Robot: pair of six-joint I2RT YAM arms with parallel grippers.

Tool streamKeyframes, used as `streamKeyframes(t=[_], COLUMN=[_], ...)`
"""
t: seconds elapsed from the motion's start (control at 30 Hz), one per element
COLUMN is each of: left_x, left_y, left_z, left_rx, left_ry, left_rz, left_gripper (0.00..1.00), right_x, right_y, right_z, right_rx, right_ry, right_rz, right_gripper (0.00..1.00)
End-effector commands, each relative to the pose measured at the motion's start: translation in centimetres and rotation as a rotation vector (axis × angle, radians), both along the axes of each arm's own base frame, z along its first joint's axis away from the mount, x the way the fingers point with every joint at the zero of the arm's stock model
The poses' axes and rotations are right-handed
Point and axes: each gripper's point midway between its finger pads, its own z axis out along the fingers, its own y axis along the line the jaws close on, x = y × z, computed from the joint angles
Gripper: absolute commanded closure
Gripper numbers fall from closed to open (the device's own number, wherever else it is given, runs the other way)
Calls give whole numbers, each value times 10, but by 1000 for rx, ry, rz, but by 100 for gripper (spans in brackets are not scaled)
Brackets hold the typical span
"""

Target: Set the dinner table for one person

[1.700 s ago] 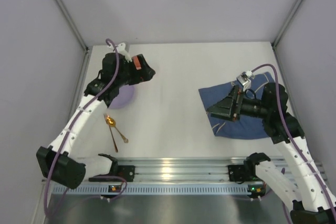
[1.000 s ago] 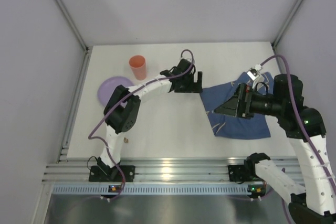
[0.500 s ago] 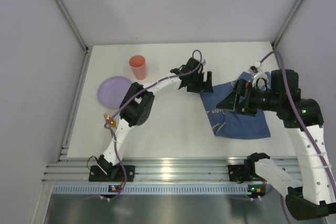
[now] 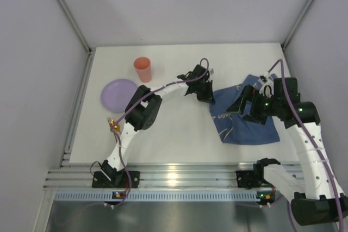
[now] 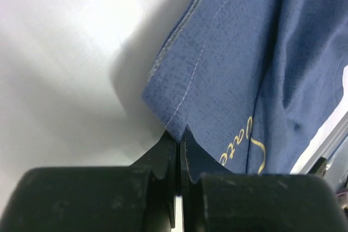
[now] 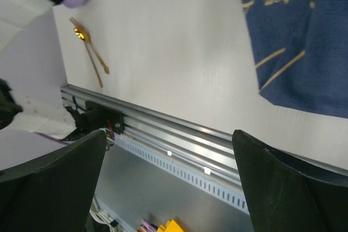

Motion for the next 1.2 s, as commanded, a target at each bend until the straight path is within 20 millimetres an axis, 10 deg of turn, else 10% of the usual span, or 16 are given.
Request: streamKeyframes(t=[0.0, 0.17, 0.4, 0.83, 1.17], left_x=[16, 6, -69, -95, -90], left_y=[63, 161, 209, 210, 206], left_z=[5, 18, -1, -1, -5], left_rx=[100, 191, 254, 279, 288], left_ry=[28, 12, 89, 129, 139], left_rz=[174, 404, 373, 350, 344], left_gripper=[100, 100, 100, 100, 100], right_x=[25, 39, 89, 194, 177], right_y=[-12, -25, -25, 18, 74], right_z=[-31, -96, -135, -158, -170], right_rx=[-38, -125, -146, -48, -29], right_ry=[0, 131, 158, 103, 146], right_rz=[-91, -142, -161, -40, 82], right_gripper=[0, 0, 0, 0, 0])
